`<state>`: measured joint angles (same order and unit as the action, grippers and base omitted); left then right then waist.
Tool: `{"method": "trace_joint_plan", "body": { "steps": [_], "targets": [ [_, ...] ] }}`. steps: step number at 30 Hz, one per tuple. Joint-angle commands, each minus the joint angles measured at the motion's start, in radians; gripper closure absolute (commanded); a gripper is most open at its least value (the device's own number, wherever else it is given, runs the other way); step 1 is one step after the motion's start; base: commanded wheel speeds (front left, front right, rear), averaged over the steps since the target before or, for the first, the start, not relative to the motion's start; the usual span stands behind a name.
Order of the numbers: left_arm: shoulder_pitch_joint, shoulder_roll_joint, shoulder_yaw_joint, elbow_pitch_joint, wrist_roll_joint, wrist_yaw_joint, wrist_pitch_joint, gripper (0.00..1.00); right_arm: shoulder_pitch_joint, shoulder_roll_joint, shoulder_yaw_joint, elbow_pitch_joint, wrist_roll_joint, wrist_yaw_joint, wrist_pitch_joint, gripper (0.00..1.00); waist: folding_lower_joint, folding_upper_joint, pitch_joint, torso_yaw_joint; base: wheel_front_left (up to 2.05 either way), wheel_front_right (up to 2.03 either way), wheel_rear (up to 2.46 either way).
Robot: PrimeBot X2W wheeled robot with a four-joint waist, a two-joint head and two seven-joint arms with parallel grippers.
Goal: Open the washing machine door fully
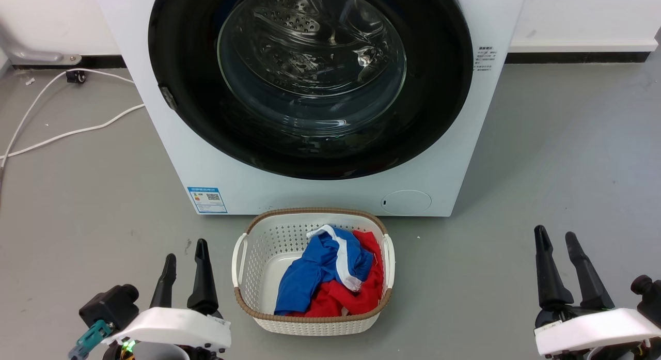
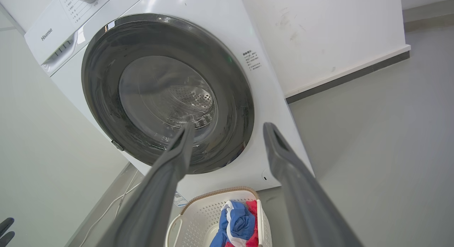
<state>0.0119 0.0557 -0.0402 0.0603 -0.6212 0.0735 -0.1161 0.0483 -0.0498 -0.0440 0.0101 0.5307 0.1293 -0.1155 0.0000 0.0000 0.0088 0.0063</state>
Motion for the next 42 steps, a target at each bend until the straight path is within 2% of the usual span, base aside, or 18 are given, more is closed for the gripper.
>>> {"method": "trace_joint_plan", "body": {
  "steps": [1,17,42],
  "targets": [
    [-0.005,0.007,-0.005,-0.017,0.026,0.005,-0.008,0.00,0.001,-0.002,0.002,-0.019,-0.025,0.002,-0.009,0.00,0.0000,0.0000,0.000,0.000,0.00,0.00,0.00],
    [0.015,0.020,-0.048,-0.036,0.201,0.037,-0.051,0.00,0.030,-0.002,0.007,-0.069,-0.202,0.002,-0.052,0.00,0.0000,0.0000,-0.003,0.004,0.00,0.00,0.00],
    [0.042,0.014,-0.071,-0.037,0.413,0.058,-0.107,0.00,0.075,-0.001,0.001,-0.127,-0.364,0.002,-0.108,0.00,0.0000,0.0000,-0.007,0.011,0.00,0.00,0.00]
  ]
}}
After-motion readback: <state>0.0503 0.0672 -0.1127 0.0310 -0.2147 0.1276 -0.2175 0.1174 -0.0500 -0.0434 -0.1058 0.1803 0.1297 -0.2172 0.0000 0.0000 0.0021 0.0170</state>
